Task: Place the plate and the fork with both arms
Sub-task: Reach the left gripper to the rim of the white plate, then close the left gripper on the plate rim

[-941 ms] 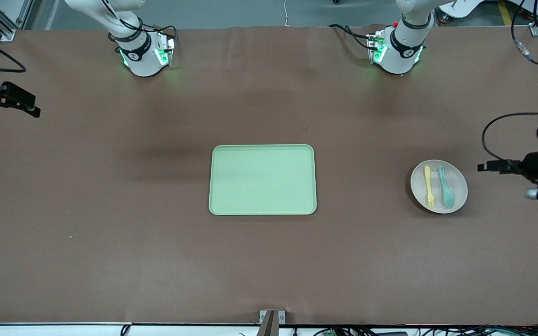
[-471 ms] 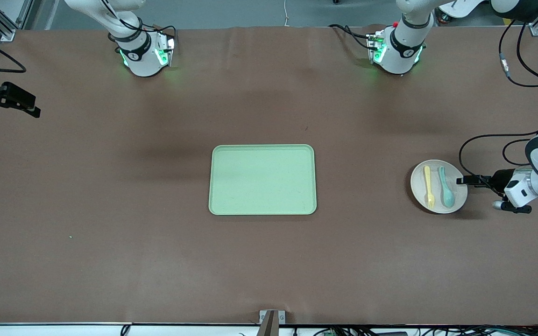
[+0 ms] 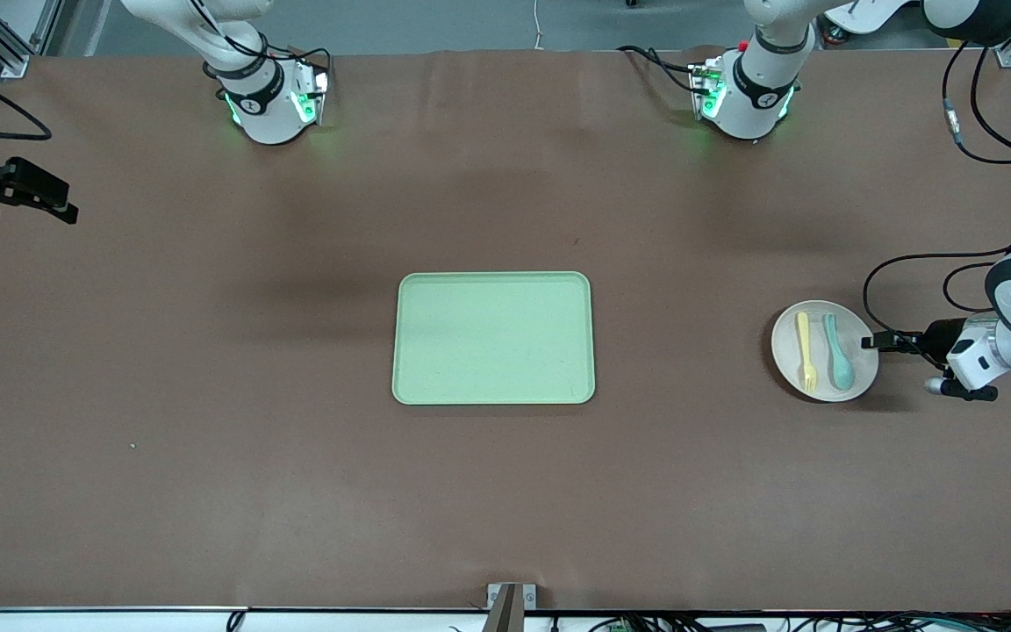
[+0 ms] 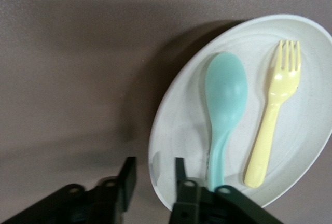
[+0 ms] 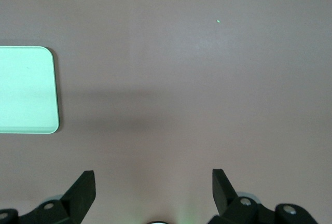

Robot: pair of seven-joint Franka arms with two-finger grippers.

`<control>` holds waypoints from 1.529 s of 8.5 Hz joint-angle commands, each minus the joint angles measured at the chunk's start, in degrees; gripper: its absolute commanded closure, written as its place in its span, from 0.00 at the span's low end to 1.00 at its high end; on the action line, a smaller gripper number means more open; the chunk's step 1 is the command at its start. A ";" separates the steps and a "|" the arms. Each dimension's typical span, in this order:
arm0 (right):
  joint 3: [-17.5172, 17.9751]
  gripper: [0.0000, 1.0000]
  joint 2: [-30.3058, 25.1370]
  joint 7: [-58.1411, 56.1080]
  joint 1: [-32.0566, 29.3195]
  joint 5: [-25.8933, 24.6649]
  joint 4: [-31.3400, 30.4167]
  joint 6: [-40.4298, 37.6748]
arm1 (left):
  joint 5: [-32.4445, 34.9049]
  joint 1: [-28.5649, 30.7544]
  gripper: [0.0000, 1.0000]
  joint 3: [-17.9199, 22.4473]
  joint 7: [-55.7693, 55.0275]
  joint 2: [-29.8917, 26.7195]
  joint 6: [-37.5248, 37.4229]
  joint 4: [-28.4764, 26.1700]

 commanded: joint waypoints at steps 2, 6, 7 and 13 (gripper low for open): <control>0.18 0.01 -0.85 0.83 0.08 -0.61 -1.17 0.75 | -0.86 0.39 0.91 -0.49 1.11 0.89 2.12 0.09; 0.27 0.01 -0.85 0.92 0.17 -0.61 -1.17 0.75 | -0.77 0.13 1.00 -2.32 1.73 0.01 2.04 0.71; 0.27 0.01 -0.85 0.84 0.17 -0.61 -1.17 0.75 | -0.68 -0.22 1.00 -3.81 1.64 -1.56 1.87 1.23; 0.35 0.01 0.19 5.10 2.43 0.08 -1.61 2.50 | -0.07 -5.90 1.00 -18.41 -15.25 -4.21 1.60 2.20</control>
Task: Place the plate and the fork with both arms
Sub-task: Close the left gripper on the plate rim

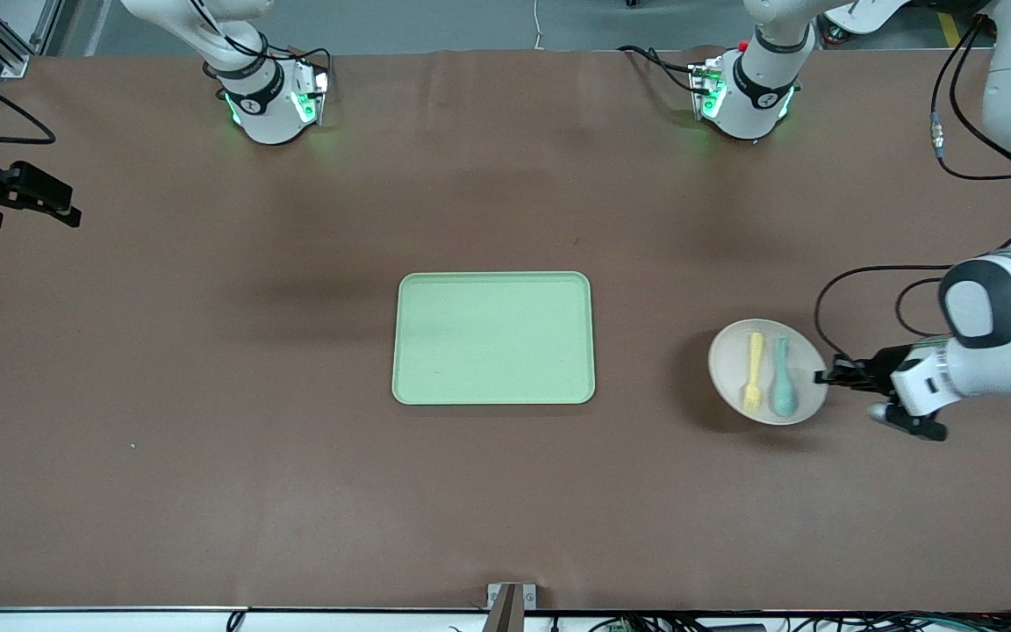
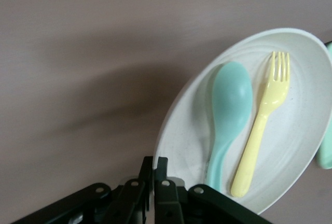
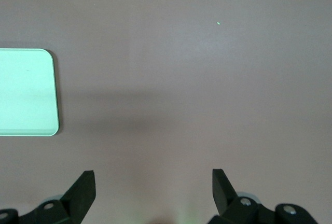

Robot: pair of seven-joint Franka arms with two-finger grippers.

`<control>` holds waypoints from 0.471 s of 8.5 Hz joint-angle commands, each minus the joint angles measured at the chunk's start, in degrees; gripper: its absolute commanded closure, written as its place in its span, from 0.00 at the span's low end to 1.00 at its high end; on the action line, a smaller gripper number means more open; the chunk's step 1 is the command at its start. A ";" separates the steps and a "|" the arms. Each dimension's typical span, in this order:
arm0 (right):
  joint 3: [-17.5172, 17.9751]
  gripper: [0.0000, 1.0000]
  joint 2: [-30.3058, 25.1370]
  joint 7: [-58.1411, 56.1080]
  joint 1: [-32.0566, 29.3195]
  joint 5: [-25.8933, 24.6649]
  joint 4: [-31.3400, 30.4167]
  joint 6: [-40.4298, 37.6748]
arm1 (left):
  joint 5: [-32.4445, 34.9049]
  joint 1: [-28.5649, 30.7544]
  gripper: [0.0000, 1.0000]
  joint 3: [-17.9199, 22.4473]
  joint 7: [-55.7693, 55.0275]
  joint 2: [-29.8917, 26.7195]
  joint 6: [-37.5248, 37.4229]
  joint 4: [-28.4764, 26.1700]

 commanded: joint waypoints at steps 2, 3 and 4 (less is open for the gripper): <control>0.26 0.01 3.01 14.04 9.36 -0.02 -1.62 5.68 | -1.22 -9.54 1.00 -1.43 -14.50 -0.06 0.93 -0.64; 0.26 0.01 4.95 17.40 13.23 0.16 -2.49 7.96 | -3.14 -12.88 1.00 -1.43 -18.99 0.30 2.68 -0.98; 0.26 0.01 6.70 20.30 16.83 0.51 -3.55 11.21 | -4.99 -17.00 1.00 -1.43 -22.86 0.73 5.39 -1.34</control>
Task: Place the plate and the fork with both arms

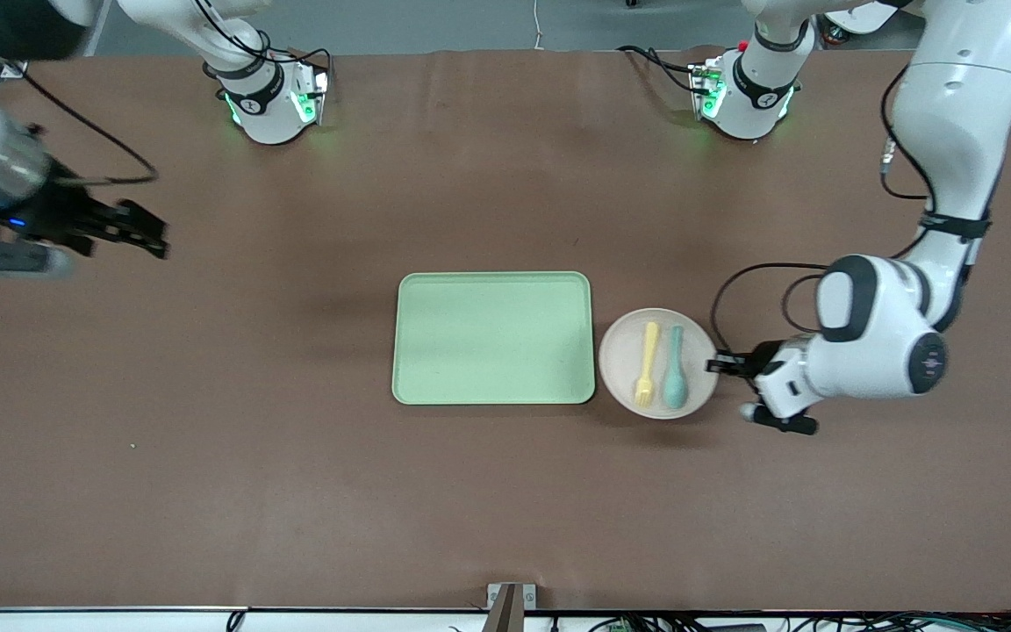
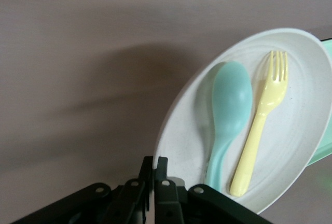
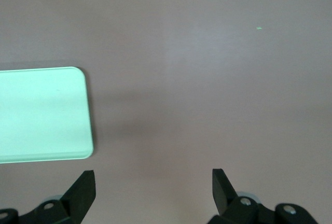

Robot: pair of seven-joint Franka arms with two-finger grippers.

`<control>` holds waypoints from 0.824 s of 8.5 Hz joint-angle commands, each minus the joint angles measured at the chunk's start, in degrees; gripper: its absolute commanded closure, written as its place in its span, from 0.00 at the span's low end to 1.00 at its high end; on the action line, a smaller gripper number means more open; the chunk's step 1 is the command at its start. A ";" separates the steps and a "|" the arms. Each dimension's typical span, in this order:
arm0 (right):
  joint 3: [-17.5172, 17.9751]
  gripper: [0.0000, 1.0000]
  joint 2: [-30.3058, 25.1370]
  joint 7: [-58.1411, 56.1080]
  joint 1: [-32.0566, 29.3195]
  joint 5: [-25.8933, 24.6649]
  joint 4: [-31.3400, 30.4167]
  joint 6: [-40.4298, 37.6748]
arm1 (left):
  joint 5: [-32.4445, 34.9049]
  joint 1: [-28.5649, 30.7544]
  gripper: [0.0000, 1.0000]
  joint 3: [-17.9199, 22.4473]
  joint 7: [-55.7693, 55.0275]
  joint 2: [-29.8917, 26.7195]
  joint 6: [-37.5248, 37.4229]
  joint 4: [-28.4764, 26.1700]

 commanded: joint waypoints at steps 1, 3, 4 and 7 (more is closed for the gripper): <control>-0.40 0.01 4.74 3.66 6.32 1.01 -1.45 4.23 | -3.08 -6.15 1.00 0.19 -6.67 0.88 5.82 -1.36; -0.48 0.01 11.07 6.89 12.12 2.95 -1.54 11.42 | -4.49 -10.99 1.00 0.19 -10.04 2.29 12.67 -3.99; -0.48 0.01 13.62 12.75 15.02 2.95 -1.62 15.81 | -5.80 -12.66 1.00 0.19 -10.39 2.38 15.14 -5.83; -0.40 0.01 21.53 19.55 19.43 3.04 -1.54 28.37 | -6.25 -14.88 1.00 0.28 -11.72 3.08 17.18 -7.69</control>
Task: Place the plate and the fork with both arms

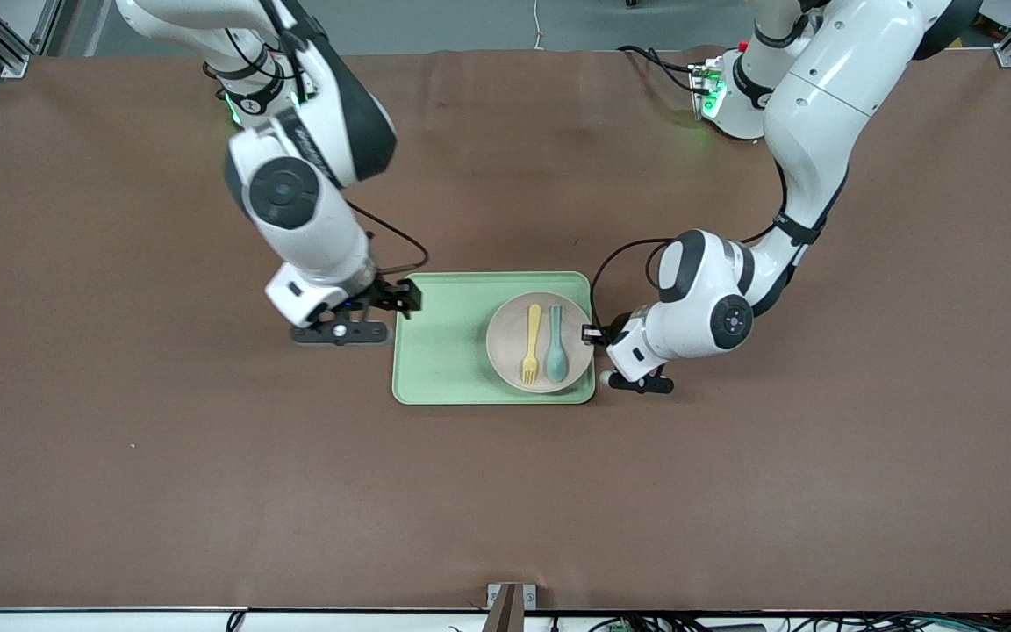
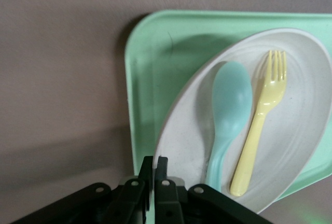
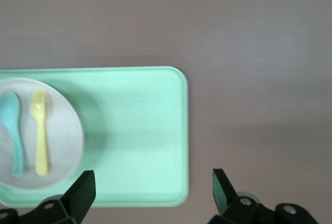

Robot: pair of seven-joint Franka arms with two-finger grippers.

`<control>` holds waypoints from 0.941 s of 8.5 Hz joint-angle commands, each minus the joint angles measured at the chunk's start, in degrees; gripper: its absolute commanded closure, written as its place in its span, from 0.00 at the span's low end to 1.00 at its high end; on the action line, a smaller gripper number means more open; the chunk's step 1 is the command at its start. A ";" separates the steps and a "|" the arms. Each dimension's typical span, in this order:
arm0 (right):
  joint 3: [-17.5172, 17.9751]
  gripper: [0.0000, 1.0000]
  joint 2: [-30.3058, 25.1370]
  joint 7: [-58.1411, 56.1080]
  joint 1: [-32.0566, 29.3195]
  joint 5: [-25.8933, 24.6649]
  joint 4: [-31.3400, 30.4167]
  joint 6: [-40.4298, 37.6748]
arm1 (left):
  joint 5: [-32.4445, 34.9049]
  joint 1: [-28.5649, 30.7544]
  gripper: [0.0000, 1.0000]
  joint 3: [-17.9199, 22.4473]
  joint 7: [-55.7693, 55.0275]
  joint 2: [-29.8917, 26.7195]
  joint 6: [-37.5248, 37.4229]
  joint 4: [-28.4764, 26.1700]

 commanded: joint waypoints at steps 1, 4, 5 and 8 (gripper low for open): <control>-0.57 0.01 4.91 3.09 1.70 2.52 0.64 7.51 | -1.33 -1.02 1.00 0.28 -0.32 -0.62 1.18 -1.50; -0.74 0.01 10.02 5.97 6.53 4.30 0.99 17.53 | -1.25 -1.21 0.95 0.28 -0.32 -0.01 1.18 -1.59; -0.74 0.02 11.69 6.69 7.94 3.95 0.99 20.44 | -1.25 -1.21 0.92 0.28 -0.32 0.08 1.18 -1.59; -0.83 0.26 15.91 9.76 11.63 3.59 1.78 26.61 | -1.25 -0.60 0.70 0.28 -0.23 -0.44 0.66 -1.59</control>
